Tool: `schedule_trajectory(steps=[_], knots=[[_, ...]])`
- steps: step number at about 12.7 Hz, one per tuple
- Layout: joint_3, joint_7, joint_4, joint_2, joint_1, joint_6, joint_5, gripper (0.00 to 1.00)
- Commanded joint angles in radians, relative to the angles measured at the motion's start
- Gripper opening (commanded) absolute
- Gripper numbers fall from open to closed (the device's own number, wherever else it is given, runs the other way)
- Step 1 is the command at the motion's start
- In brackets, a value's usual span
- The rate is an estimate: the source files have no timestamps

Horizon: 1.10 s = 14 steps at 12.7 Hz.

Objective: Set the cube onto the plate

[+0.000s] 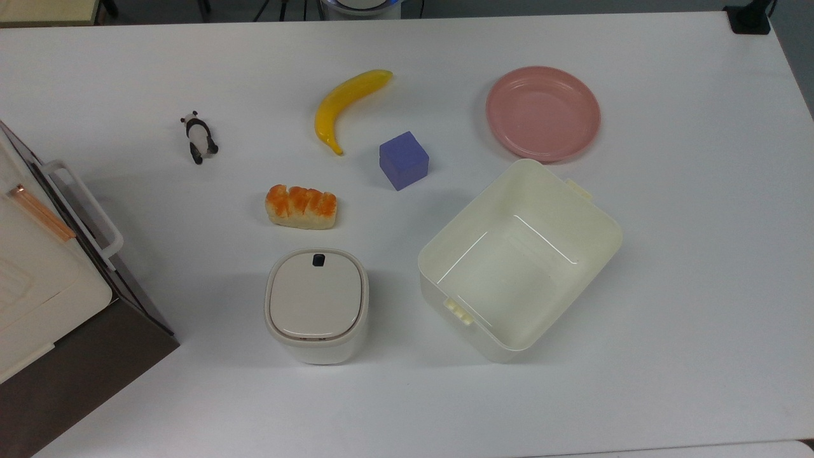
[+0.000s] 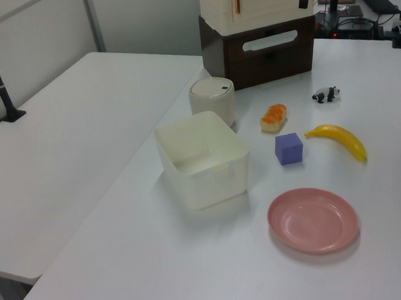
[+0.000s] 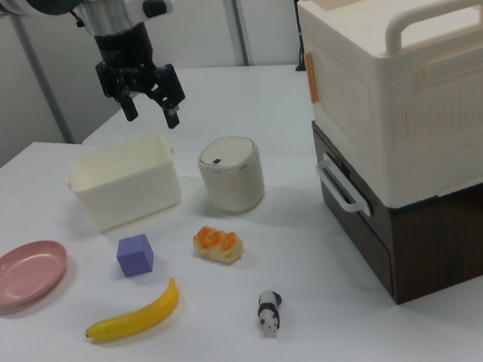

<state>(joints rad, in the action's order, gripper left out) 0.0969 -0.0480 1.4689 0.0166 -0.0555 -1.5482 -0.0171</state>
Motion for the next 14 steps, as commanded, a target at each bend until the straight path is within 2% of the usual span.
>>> schedule_trajectory(steps=[1, 8, 11, 14], knots=[[0.007, 0.076, 0.016, -0.012, 0.037, -0.026, 0.014, 1.0], [0.01, 0.062, 0.014, -0.012, 0.034, -0.02, 0.019, 1.0], [0.01, -0.068, 0.014, -0.015, 0.033, -0.009, 0.029, 1.0], [0.014, -0.07, 0.014, -0.014, 0.033, -0.009, 0.031, 1.0]])
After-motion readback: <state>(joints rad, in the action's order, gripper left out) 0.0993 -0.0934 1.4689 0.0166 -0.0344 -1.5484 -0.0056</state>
